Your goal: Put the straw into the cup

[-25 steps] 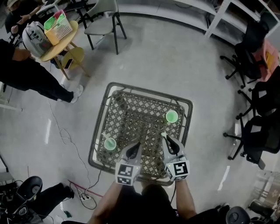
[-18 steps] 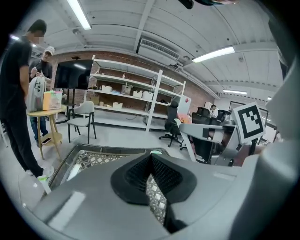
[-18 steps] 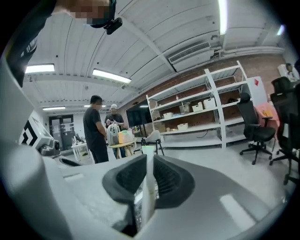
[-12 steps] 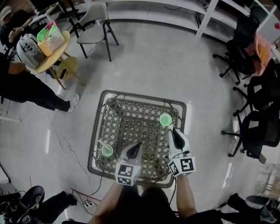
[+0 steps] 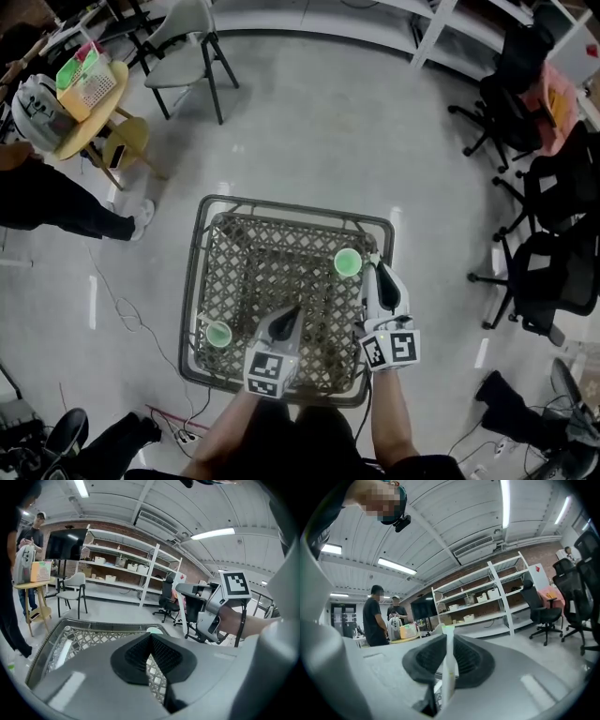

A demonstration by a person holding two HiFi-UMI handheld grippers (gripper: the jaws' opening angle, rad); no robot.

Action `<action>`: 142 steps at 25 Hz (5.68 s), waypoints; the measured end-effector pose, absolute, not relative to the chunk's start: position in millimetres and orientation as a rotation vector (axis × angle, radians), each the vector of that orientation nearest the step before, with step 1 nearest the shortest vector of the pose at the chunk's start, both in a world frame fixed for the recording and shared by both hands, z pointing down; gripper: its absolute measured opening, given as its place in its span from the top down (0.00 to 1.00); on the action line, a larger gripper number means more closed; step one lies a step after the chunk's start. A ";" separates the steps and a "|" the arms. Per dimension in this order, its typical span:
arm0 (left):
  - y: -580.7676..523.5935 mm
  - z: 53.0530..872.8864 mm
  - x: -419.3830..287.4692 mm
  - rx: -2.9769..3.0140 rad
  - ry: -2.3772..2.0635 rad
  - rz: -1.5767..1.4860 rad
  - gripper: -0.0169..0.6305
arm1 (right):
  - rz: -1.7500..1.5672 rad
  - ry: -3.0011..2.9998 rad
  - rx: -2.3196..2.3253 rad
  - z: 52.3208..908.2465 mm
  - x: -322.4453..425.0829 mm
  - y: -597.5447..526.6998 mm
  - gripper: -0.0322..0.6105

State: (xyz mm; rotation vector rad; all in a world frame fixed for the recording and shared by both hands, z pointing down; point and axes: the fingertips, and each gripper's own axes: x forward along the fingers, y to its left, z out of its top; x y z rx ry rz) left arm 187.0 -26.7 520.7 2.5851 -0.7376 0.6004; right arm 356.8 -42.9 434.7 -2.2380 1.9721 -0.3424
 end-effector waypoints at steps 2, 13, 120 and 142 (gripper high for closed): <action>-30.9 529.6 188.0 2.572 -0.723 0.615 0.96 | -0.352 1.951 -2.253 443.4 362.8 -51.1 0.87; -57.3 568.4 200.2 2.517 -0.679 0.658 0.96 | -0.387 1.892 -2.277 484.1 386.4 -93.6 0.87; 22.7 377.1 134.8 2.793 -0.843 0.428 0.96 | -0.341 2.249 -2.253 372.1 246.4 62.7 0.95; 30.5 367.9 126.8 2.809 -0.853 0.413 0.96 | -0.286 2.281 -2.271 364.1 235.4 78.9 0.95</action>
